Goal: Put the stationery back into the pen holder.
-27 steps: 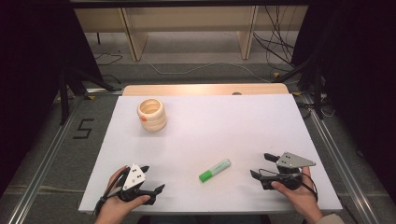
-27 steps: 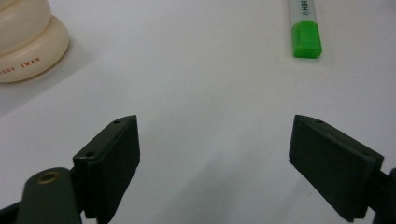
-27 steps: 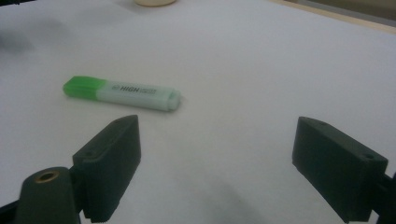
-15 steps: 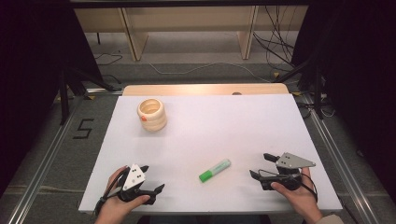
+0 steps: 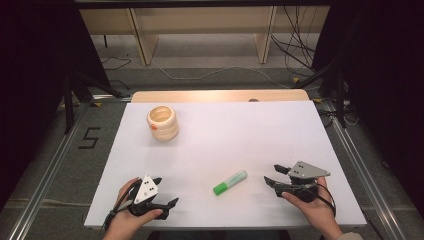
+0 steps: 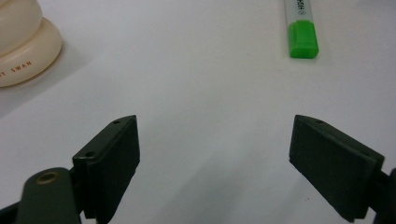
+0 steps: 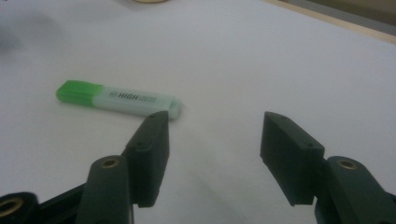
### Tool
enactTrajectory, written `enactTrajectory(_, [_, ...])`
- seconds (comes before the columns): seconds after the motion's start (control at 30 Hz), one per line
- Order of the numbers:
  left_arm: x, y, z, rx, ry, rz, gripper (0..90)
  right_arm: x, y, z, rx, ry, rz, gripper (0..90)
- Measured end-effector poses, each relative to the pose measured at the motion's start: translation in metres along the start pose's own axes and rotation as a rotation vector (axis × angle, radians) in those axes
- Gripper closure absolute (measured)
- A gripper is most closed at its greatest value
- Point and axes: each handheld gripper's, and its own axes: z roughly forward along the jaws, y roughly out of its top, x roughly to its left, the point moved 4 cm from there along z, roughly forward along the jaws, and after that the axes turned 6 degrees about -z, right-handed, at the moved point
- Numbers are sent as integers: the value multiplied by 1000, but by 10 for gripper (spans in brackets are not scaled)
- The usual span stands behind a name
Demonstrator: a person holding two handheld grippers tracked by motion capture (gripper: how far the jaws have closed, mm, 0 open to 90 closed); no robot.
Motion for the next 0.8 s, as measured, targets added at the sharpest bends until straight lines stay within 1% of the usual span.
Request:
enactTrajectory(0.03, [0,0,1,2,3,8,162,2,1,1,5,17,-18,545])
enactTrajectory(0.07, [0,1,2,-2,5,-3,162,4,3,3,8,33,-37,581])
enactTrajectory(0.1, [0,2,2,-5,5,-6,163,6,4,4,14,35,-54,652])
enactTrajectory(0.17, [-2,3,2,-4,3,-5,164,9,7,6,32,53,-78,760])
enactTrajectory(0.2, [-2,3,2,-4,3,-5,163,9,7,6,32,53,-78,760])
enactTrajectory(0.23, [-4,3,4,-8,3,-6,164,11,8,8,59,75,-57,827])
enactTrajectory(0.27, [-4,4,4,-4,4,0,163,13,9,10,78,96,-53,849])
enactTrajectory(0.33, [-4,7,7,-12,11,7,163,15,8,14,125,119,-61,895])
enactTrajectory(0.37, [-4,8,8,-9,11,8,163,16,9,16,139,135,-55,900])
enactTrajectory(0.43, [-2,9,10,-14,13,-1,164,17,10,19,165,163,-52,899])
enactTrajectory(0.47, [-1,10,11,-17,16,-6,165,17,10,20,179,173,-54,898])
enactTrajectory(0.5, [1,10,12,-10,17,-8,165,18,11,22,184,178,-55,900])
enactTrajectory(0.57, [3,10,15,-10,13,-15,167,18,14,25,186,177,-66,900])
enactTrajectory(0.63, [4,11,18,-6,12,-17,167,18,16,30,189,177,-63,900])
enactTrajectory(0.67, [4,11,20,-9,13,-25,167,19,18,32,190,176,-57,900])
enactTrajectory(0.7, [4,11,21,0,10,-15,167,19,19,35,194,176,-56,900])
enactTrajectory(0.8, [3,11,24,2,6,-19,168,18,25,44,193,169,-54,900])
